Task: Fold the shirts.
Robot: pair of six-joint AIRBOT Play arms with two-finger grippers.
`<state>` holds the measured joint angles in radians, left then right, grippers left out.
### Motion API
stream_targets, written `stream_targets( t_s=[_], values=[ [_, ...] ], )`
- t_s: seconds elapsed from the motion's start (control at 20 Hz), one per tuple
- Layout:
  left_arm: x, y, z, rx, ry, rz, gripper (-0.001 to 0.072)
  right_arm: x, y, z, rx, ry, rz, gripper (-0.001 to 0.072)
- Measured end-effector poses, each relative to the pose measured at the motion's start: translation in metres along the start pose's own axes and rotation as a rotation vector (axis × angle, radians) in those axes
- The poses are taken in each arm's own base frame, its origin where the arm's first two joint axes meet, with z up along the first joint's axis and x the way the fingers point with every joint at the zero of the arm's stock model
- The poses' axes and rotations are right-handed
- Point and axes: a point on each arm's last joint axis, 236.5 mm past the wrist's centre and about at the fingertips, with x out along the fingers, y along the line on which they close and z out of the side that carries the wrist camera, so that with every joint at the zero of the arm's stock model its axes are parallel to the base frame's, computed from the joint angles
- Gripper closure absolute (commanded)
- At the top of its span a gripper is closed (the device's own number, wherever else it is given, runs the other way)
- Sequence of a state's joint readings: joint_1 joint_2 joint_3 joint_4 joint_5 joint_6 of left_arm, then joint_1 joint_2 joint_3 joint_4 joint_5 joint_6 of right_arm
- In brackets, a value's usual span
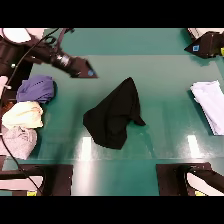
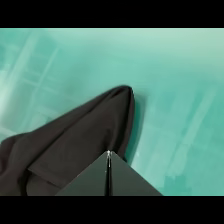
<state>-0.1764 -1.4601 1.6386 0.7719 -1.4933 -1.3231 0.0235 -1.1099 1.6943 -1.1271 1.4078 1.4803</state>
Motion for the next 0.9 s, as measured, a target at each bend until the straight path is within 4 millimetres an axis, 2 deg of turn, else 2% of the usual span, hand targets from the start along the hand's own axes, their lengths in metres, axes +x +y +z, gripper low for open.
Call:
stream_targets(
  t_s=[0.2,0.4,0.55,0.7,0.9],
  values=[
    [0.007,0.037,-0.069,-0.133,0.078,0.104,0.0154,0.009,-0.005,-0.006,0.01,0.018,-0.001,0.0688],
    [0.041,0.052,-0.159,-0.309,0.125,0.085,0.0155,0.014,-0.007,-0.006,0.015,0.012,-0.003,0.0687],
    [0.069,0.058,-0.209,-0.443,0.124,0.045,0.0155,0.016,-0.008,-0.003,0.017,-0.003,-0.005,0.0687],
    [0.094,0.056,-0.236,-0.505,0.105,0.006,0.0155,0.016,-0.009,-0.001,0.017,-0.011,-0.005,0.0688],
    [0.12,0.046,-0.249,-0.473,0.087,0.008,0.0155,0.016,-0.009,0.0,0.017,-0.015,-0.006,0.0688]
  ],
)
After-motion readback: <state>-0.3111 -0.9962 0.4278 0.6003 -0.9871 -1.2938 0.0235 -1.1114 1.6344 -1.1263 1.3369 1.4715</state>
